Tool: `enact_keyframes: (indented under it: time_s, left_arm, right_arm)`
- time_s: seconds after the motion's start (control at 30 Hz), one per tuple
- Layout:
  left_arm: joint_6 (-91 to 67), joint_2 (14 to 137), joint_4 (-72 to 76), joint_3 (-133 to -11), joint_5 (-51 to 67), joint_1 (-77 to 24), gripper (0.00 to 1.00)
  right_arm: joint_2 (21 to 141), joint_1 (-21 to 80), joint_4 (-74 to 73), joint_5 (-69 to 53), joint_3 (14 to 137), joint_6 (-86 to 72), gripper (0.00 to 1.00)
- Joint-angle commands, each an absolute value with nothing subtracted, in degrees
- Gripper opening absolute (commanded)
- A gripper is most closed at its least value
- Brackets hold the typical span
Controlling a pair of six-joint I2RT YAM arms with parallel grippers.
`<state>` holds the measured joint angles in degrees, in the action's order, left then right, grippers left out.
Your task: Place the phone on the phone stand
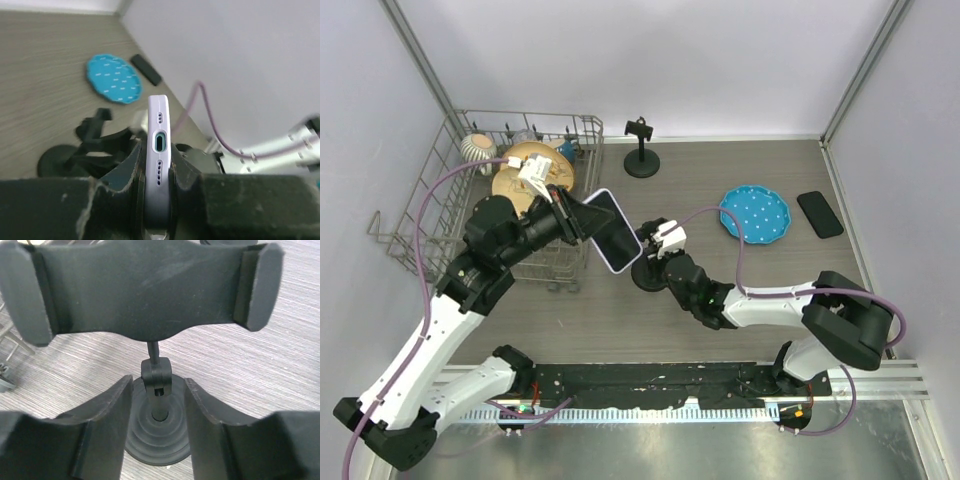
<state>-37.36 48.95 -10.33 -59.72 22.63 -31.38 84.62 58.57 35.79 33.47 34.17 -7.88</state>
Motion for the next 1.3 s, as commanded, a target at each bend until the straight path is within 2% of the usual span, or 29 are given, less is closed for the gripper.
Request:
enact_keyframes:
  time_s: [0.0,0.1,0.3,0.4,0.5,0.57,0.7,0.8,1.07,1.17,1.27]
  left_arm:
    - [-46.92,50.80,-25.03,-68.81,4.57,-29.72,0.00]
    - [-51.76,52.55,-28.38,-70.75,7.46,-26.65,0.00]
    - [-57.56,54.40,-26.91,-70.76,19.58,-19.70,0.00]
    - [-62.38,51.60,-12.00,-63.92,25.13,-18.90,0.00]
    - [-65.29,48.53,0.51,-57.41,22.95,-18.90,0.00]
    - [-66.26,47.90,7.25,-54.51,20.84,-18.90,0.00]
    - [-68.73,48.69,14.84,-51.68,21.00,-18.98,0.00]
    - [-69.61,49.74,16.87,-51.15,22.06,-18.90,0.00]
    - [-71.19,48.69,20.91,-48.25,21.45,-18.98,0.00]
    - [-71.72,48.69,22.23,-47.11,21.45,-19.07,0.00]
    - [-73.03,48.43,24.60,-45.09,21.01,-18.99,0.00]
  right_arm:
    - [80.78,58.98,40.52,34.29,33.93,-7.30,0.57]
    - [77.54,58.97,39.47,33.14,33.40,-6.42,0.61]
    - [68.83,58.97,33.69,31.73,33.13,-6.06,0.62]
    - [63.82,58.89,22.13,32.95,37.16,-10.96,0.64]
    - [60.74,58.01,9.46,33.05,45.67,-21.21,0.67]
    - [58.55,57.31,6.51,29.38,47.54,-27.82,0.69]
    - [56.34,57.30,18.14,17.77,45.98,-44.41,0.69]
    - [56.69,57.30,29.31,15.38,42.46,-51.48,0.70]
    - [65.74,57.83,45.51,9.84,40.78,-62.40,0.66]
    - [66.18,58.01,47.80,10.63,40.43,-61.27,0.59]
    - [66.27,58.01,49.73,11.08,40.52,-60.21,0.41]
